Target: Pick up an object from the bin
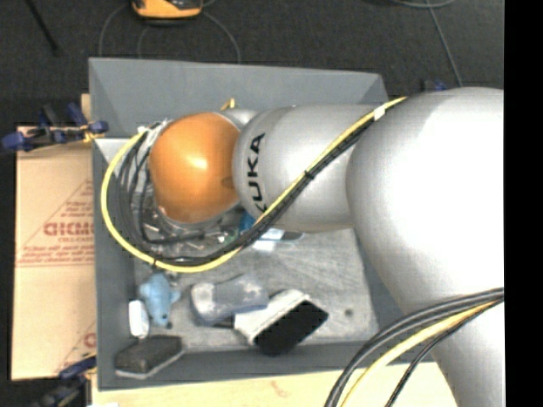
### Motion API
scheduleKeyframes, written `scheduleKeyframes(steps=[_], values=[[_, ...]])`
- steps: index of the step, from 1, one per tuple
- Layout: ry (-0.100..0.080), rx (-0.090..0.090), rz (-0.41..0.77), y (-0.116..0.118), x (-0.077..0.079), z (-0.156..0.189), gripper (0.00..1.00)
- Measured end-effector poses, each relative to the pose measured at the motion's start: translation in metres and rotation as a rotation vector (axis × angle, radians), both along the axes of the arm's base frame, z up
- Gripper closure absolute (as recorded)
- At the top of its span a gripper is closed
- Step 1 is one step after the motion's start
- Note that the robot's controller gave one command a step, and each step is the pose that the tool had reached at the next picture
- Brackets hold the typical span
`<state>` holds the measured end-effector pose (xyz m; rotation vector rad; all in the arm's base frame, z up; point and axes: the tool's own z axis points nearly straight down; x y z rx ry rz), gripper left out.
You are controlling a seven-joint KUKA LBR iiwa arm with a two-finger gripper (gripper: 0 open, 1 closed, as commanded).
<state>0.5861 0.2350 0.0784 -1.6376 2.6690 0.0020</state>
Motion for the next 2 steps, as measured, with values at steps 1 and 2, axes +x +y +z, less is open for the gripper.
scheduleKeyframes(steps=[1, 2], values=[[0.010, -0.005, -0.001, -0.001, -0.002, 0.019, 1.00], [0.002, -0.003, -0.003, 0.000, 0.001, 0.033, 1.00]])
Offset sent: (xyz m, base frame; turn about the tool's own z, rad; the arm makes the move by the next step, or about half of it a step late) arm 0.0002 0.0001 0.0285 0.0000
